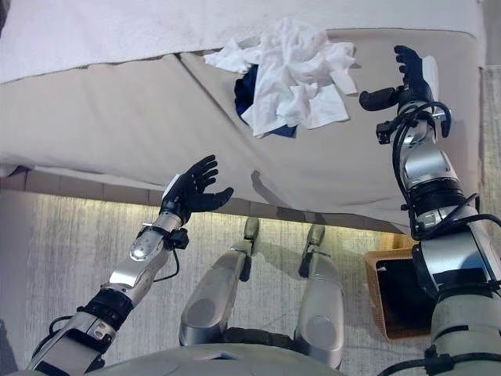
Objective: Pick up the clothes from the bed and place them into the basket
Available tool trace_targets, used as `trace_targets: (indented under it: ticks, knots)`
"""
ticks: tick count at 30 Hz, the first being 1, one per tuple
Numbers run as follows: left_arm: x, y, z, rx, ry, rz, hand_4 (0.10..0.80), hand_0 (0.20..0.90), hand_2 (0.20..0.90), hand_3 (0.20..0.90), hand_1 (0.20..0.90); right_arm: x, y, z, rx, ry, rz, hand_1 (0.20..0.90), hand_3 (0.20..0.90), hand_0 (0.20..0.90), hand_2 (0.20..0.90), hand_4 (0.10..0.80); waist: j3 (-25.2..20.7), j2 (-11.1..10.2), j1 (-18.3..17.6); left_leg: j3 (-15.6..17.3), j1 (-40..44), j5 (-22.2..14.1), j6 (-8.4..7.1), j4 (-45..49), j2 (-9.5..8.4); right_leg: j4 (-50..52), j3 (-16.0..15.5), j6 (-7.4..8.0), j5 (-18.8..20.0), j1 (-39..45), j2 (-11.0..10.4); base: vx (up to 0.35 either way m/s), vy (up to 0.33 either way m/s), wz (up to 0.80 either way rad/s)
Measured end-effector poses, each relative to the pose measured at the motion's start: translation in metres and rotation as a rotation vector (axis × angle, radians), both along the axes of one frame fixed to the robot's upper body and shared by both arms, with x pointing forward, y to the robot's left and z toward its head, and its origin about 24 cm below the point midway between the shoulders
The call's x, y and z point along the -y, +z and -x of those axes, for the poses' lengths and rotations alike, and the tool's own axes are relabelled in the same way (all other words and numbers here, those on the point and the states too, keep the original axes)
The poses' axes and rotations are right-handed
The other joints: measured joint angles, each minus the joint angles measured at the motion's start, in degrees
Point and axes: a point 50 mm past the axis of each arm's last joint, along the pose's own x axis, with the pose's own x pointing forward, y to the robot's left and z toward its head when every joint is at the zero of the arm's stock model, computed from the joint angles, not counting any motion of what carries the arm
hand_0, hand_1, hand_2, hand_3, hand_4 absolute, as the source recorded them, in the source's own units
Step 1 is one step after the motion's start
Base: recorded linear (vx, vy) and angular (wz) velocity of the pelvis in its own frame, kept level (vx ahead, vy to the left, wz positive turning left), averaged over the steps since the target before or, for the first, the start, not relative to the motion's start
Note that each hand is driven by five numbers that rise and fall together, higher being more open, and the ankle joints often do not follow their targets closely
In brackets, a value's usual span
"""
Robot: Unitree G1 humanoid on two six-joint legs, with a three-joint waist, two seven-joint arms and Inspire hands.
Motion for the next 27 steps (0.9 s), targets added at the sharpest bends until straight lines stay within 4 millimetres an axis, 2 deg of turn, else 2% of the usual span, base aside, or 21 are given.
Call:
trace_targets:
  ticks: [3, 8, 15, 21, 23, 27]
  knots:
    - [0.004, 0.004, -0.001, 0.017, -0.018, 0.008, 0.800, 0.900, 0.900, 0.900, 0.900, -0.004, 0.023, -0.003, 0.067, -0.009, -0.012, 0.900, 0.900, 0.900, 0.900, 0.800, 0.54, 0.72, 0.43, -0.86, -3.82, 0.00, -0.01, 2.19, -1.27, 2.97, -0.65, 0.18, -0.91, -3.47, -1.65, 0.058, -0.014, 0.25]
    - [0.019, 0.014, 0.001, 0.069, -0.075, 0.028, 0.800, 0.900, 0.900, 0.900, 0.900, -0.008, 0.037, -0.005, 0.108, -0.019, -0.034, 0.900, 0.900, 0.900, 0.900, 0.800, 0.71, 0.84, 2.64, -1.69, -9.69, -0.76, -0.39, 6.51, -2.95, 8.36, -1.20, -0.21, -3.07, -8.97, -3.91, 0.133, -0.031, 0.24]
    - [0.022, 0.020, 0.003, 0.098, -0.076, 0.044, 0.800, 0.900, 0.900, 0.900, 0.900, -0.021, 0.039, -0.010, 0.134, 0.012, -0.141, 0.900, 0.900, 0.900, 0.900, 0.800, 0.75, 0.81, 4.35, -1.91, -16.66, -2.93, 0.15, 13.27, -3.70, 12.66, -1.38, -0.73, -4.54, -13.98, -4.68, 0.091, -0.006, 0.09]
    - [0.025, 0.034, 0.006, 0.156, -0.090, 0.067, 0.800, 0.900, 0.900, 0.900, 0.900, -0.021, 0.046, -0.010, 0.153, -0.005, -0.140, 0.900, 0.900, 0.900, 0.900, 0.800, 0.76, 0.82, 4.56, -1.99, -23.79, -4.51, 0.89, 19.40, -4.54, 16.86, -1.32, -0.62, -5.36, -19.67, -5.79, 0.040, -0.004, 0.09]
    - [0.026, 0.037, 0.006, 0.166, -0.086, 0.074, 0.800, 0.900, 0.900, 0.900, 0.900, -0.020, 0.047, -0.010, 0.144, -0.017, -0.142, 0.900, 0.900, 0.900, 0.900, 0.800, 0.76, 0.82, 4.74, -1.99, -26.90, -5.24, 1.02, 22.32, -4.80, 18.88, -1.20, -1.09, -5.74, -22.17, -6.12, 0.007, -0.007, 0.06]
    - [0.024, 0.037, 0.006, 0.166, -0.069, 0.070, 0.800, 0.900, 0.900, 0.900, 0.900, -0.015, 0.053, -0.011, 0.146, -0.048, -0.133, 0.900, 0.900, 0.900, 0.900, 0.800, 0.77, 0.84, 5.22, -1.98, -31.35, -6.27, 1.36, 26.47, -5.06, 21.92, -0.85, -0.88, -6.33, -25.99, -6.75, -0.001, 0.004, 0.04]
